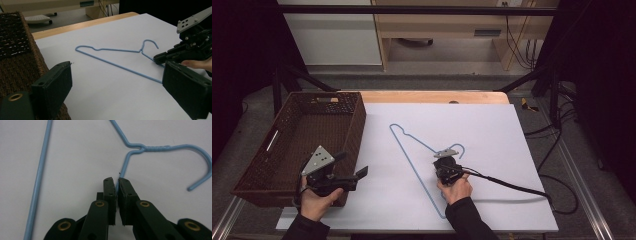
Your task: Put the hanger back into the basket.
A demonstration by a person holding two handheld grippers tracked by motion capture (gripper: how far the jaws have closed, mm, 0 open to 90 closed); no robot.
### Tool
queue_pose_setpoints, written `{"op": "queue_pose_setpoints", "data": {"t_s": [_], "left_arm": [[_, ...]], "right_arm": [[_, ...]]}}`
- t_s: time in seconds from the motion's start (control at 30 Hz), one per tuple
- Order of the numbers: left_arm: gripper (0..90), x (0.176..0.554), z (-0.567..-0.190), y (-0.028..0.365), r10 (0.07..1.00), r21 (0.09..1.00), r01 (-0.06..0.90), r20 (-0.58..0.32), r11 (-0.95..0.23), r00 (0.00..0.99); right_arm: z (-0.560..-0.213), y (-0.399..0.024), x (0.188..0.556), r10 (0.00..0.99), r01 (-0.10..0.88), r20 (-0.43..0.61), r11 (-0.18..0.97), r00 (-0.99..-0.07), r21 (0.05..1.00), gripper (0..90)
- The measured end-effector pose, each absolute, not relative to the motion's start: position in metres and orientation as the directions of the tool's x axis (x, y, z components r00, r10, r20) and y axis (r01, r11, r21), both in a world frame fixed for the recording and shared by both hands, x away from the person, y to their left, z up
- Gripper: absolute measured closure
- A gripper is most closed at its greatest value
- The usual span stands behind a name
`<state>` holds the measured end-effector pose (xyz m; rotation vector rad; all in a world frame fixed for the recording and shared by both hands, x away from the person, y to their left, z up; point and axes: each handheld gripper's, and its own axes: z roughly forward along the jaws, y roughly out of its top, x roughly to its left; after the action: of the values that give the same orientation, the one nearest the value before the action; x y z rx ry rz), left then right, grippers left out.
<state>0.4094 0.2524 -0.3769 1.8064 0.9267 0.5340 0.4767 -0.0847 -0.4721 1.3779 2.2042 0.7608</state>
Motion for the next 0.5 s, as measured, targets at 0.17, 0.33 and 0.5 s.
{"op": "queue_pose_setpoints", "data": {"t_s": [0.17,0.33,0.5], "left_arm": [[9.0,0.4093,-0.3766,0.2523,0.792,0.912,0.354,-0.056,-0.207,0.608],[9.1,0.4093,-0.3765,0.2513,0.791,0.911,0.355,-0.053,-0.212,0.609],[9.2,0.4092,-0.3759,0.2491,0.790,0.910,0.356,-0.055,-0.211,0.610]], "right_arm": [[-0.4710,-0.0857,0.4783,0.918,0.692,-0.039,0.324,-0.394,0.645,86.7],[-0.4698,-0.0870,0.4794,0.923,0.698,-0.028,0.311,-0.385,0.645,87.2],[-0.4663,-0.0892,0.4812,0.916,0.689,-0.032,0.324,-0.400,0.648,87.9]]}}
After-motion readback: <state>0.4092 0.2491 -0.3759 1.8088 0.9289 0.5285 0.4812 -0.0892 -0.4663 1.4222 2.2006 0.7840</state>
